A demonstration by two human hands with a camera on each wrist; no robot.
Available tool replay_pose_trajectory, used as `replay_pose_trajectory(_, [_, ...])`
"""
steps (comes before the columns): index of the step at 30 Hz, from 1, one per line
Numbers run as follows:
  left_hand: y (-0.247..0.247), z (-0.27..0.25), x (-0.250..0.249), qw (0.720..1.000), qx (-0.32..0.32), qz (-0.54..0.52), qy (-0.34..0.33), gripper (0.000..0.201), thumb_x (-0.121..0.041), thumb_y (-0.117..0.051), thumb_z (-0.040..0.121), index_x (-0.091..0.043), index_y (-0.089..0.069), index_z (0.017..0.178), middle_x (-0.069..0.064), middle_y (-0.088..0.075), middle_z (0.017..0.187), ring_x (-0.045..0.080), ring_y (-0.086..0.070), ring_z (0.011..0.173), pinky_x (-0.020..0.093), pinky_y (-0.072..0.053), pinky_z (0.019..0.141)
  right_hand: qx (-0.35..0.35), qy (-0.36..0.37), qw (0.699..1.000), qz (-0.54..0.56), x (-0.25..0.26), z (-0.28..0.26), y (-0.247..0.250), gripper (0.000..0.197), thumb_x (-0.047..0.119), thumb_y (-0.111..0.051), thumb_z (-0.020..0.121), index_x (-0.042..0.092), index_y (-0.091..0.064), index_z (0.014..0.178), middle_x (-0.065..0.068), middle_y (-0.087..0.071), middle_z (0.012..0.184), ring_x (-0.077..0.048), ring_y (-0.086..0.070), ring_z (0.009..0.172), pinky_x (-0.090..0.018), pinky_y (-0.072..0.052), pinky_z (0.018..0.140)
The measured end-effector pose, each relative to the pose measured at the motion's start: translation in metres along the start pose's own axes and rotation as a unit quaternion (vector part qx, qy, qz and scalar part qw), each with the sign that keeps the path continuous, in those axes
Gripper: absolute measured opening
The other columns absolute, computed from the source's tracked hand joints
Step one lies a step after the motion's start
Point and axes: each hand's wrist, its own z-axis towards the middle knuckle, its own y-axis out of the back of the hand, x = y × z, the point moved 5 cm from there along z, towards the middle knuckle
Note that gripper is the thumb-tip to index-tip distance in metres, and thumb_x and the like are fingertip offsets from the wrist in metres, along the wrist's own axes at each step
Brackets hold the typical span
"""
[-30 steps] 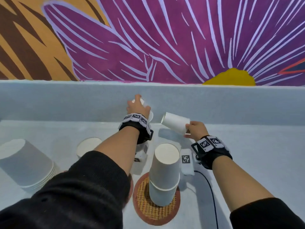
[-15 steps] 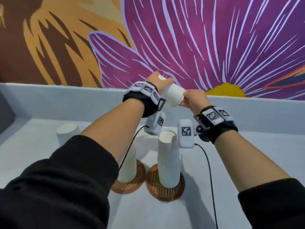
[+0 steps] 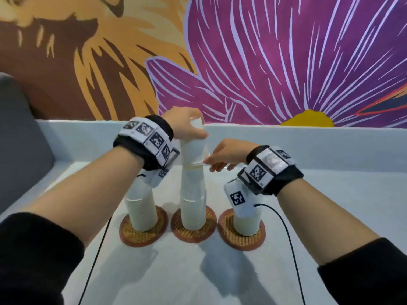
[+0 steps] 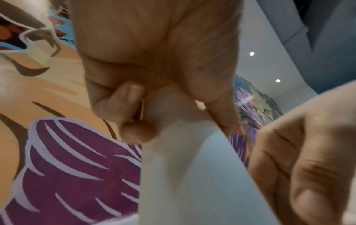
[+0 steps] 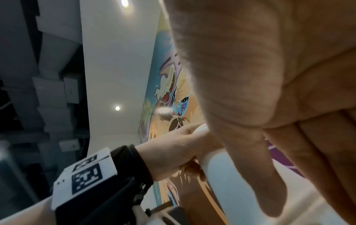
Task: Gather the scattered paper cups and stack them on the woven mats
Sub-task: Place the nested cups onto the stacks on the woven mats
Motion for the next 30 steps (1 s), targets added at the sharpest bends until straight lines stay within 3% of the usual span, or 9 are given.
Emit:
replay_pose_trajectory(2, [-0.021, -0.012, 0.001, 0.999, 0.029, 0.037, -0.016, 0.049, -0.045, -0.065, 0.082, -0.026, -0.052, 0.125, -0.001, -0.053, 0.135, 0.021, -0.05, 0.121, 0.03, -0.041, 0.092, 0.003, -0.003, 0.999, -0.039, 0.003, 0.002, -0.014, 0.034, 0.037, -0.061, 0.087, 0.008, -0.07, 0.104, -0.001, -0.072, 0.1, -0.014, -0.064, 0.09, -0.03, -0.051, 0.086])
replay_pose_trajectory(5, [-0.08, -0.028, 0.005, 0.991, 0.118, 0.065, -0.011, 0.06, -0.045, -0.067, 0.08, -0.022, -0.044, 0.131, 0.004, -0.052, 0.129, 0.025, -0.054, 0.112, 0.03, -0.041, 0.087, -0.02, -0.011, 0.997, -0.07, 0.003, 0.002, -0.025, 0.037, 0.029, -0.068, 0.083, 0.007, -0.067, 0.112, -0.006, -0.068, 0.109, -0.017, -0.058, 0.092, -0.031, -0.048, 0.087])
replay_pose_trajectory(8, [-0.105, -0.033, 0.015, 0.993, 0.11, 0.047, 0.002, 0.067, -0.049, -0.068, 0.077, -0.026, -0.037, 0.132, 0.007, -0.046, 0.126, 0.027, -0.057, 0.103, 0.035, -0.047, 0.085, -0.059, -0.009, 0.996, -0.063, 0.0, -0.001, -0.029, 0.038, 0.019, -0.069, 0.082, 0.009, -0.063, 0.118, -0.005, -0.064, 0.118, -0.017, -0.056, 0.097, -0.027, -0.044, 0.086])
replay_pose_trajectory(14, [-0.097, -0.031, 0.016, 0.992, 0.123, 0.004, -0.002, 0.073, -0.051, -0.067, 0.079, -0.023, -0.035, 0.137, 0.01, -0.046, 0.131, 0.028, -0.051, 0.114, 0.038, -0.045, 0.094, -0.138, 0.014, 0.99, -0.012, 0.0, -0.011, -0.018, 0.026, 0.013, -0.063, 0.087, 0.01, -0.066, 0.112, -0.007, -0.067, 0.114, -0.015, -0.057, 0.095, -0.025, -0.044, 0.084])
replay_pose_trajectory(21, [-0.082, -0.028, 0.022, 0.996, 0.076, -0.04, -0.001, 0.062, -0.046, -0.065, 0.083, -0.018, -0.043, 0.133, 0.011, -0.05, 0.132, 0.027, -0.052, 0.116, 0.033, -0.042, 0.089, -0.243, 0.023, 0.97, -0.005, -0.001, -0.029, 0.01, 0.021, 0.009, -0.056, 0.089, 0.008, -0.069, 0.106, -0.008, -0.069, 0.109, -0.017, -0.06, 0.096, -0.024, -0.045, 0.085])
replay_pose_trajectory(24, [-0.072, -0.029, 0.025, 0.996, 0.07, -0.056, -0.004, 0.061, -0.046, -0.065, 0.083, -0.018, -0.044, 0.132, 0.01, -0.051, 0.133, 0.026, -0.052, 0.116, 0.034, -0.042, 0.093, -0.24, 0.02, 0.971, -0.013, 0.0, -0.033, 0.014, 0.021, 0.011, -0.056, 0.089, 0.01, -0.07, 0.104, -0.007, -0.069, 0.108, -0.018, -0.062, 0.1, -0.026, -0.047, 0.088])
replay_pose_trajectory(30, [-0.055, -0.033, 0.035, 0.996, 0.064, -0.057, -0.018, 0.055, -0.048, -0.061, 0.085, -0.017, -0.049, 0.128, 0.005, -0.055, 0.128, 0.022, -0.054, 0.113, 0.029, -0.041, 0.088, -0.224, 0.009, 0.974, -0.033, 0.014, -0.029, 0.01, 0.022, 0.015, -0.056, 0.09, 0.011, -0.07, 0.106, -0.006, -0.068, 0.111, -0.014, -0.058, 0.095, -0.025, -0.043, 0.086])
